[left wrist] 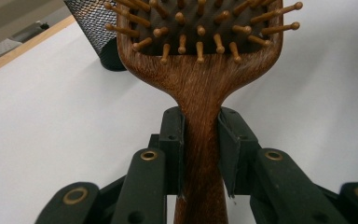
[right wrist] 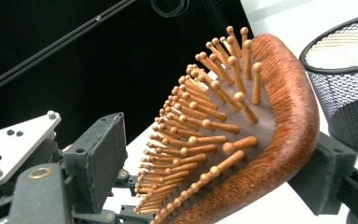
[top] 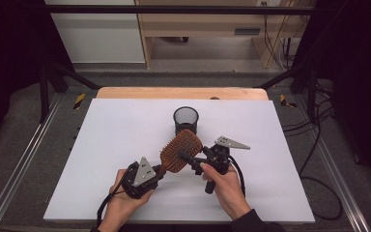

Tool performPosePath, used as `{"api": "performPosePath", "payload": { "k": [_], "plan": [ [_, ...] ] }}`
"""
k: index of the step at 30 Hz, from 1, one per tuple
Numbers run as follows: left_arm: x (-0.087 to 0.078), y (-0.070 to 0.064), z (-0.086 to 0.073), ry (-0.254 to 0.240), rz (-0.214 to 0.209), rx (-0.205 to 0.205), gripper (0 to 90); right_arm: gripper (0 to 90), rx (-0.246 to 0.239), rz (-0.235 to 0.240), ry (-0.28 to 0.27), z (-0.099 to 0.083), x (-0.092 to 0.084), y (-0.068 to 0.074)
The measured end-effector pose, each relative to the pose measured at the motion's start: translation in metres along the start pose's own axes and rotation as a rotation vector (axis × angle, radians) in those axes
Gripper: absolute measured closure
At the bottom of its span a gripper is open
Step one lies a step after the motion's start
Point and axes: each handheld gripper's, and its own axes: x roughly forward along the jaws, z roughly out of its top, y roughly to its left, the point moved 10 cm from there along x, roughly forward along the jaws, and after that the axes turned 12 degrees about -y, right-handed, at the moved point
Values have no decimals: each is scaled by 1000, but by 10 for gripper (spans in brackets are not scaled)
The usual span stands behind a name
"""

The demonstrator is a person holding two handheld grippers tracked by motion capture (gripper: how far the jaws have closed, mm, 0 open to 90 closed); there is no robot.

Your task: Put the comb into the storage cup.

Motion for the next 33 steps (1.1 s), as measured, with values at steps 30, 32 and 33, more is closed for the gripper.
{"api": "performPosePath", "payload": {
  "k": [30,32,33],
  "plan": [
    [-3,9,0,-44,24,-41,730,368,22,0,-27,15,16,12],
    [-3,9,1,-48,25,-41,730,377,23,2,-27,14,17,14],
    [-3,9,1,-49,25,-43,731,386,21,5,-30,15,17,15]
  ]
}}
